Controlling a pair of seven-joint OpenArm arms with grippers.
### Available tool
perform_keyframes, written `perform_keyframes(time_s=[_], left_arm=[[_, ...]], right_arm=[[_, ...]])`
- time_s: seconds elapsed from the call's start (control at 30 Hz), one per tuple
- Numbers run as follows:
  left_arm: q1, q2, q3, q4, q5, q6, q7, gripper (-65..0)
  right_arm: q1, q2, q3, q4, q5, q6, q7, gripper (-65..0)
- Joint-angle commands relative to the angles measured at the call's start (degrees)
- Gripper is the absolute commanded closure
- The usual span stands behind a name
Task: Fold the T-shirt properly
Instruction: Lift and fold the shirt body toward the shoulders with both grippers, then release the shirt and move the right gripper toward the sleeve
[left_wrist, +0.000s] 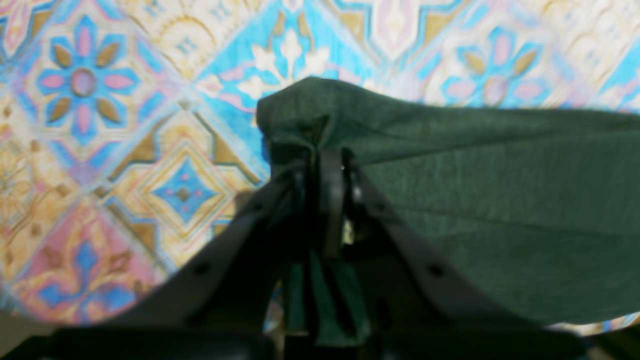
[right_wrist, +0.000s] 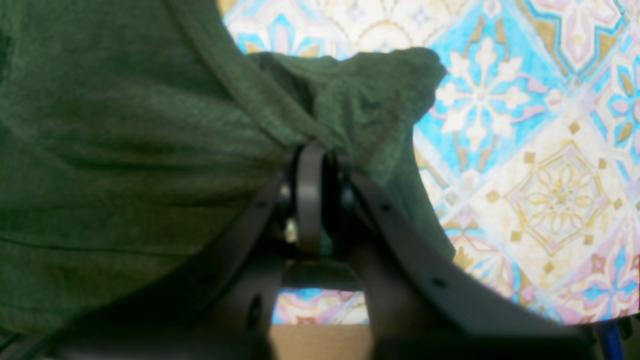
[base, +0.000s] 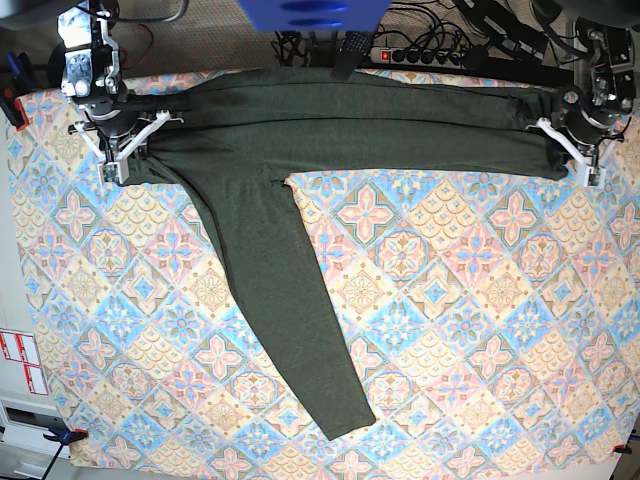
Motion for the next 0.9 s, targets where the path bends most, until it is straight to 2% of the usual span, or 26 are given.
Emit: perform_keyframes(time_s=[0.0,0.2,0.37,0.47,0.63,0.73,0.87], left_arm=[[-1.6,-0.8,1.4,-2.1,1.8,0.1,-0.5,0.0],[-2.9,-0.5,3.2,-4.3,3.2,0.2,-0.5,-10.6],[-3.0,-0.5,2.8,-4.3,2.8,0.3,-0.4,-24.8],[-3.0,-0.5,1.7,-4.3,-1.8,0.3,-0.6,-30.9],[-3.0,-0.6,-2.4,-4.3,-11.1,0.3,-0.3,-32.1],[-3.2,-0.7,-2.6,-4.2,-15.1,0.3,-0.3,-32.0],[-3.9,-0.7,-2.6,-1.8,-18.2,0.3,-0.2,-32.3]], right_arm=[[0.1,0.8,0.4,0.8,-0.2,-0.2,0.9,-4.2],[0.2,0.8,0.9,1.0,-0.3,-0.2,-1.0,-20.3],[0.2,0.8,0.9,1.3,-0.3,-0.2,-1.4,-22.1],[0.5,0.8,0.9,1.4,-0.3,-0.2,-1.4,-22.1],[6.2,0.6,-0.7,1.1,-0.3,-0.2,-1.5,-22.3],[11.8,0.6,-4.7,0.8,-0.3,-0.2,-2.0,-22.4],[20.3,0.6,-9.8,-0.1,-0.3,-0.2,-5.2,-22.5]])
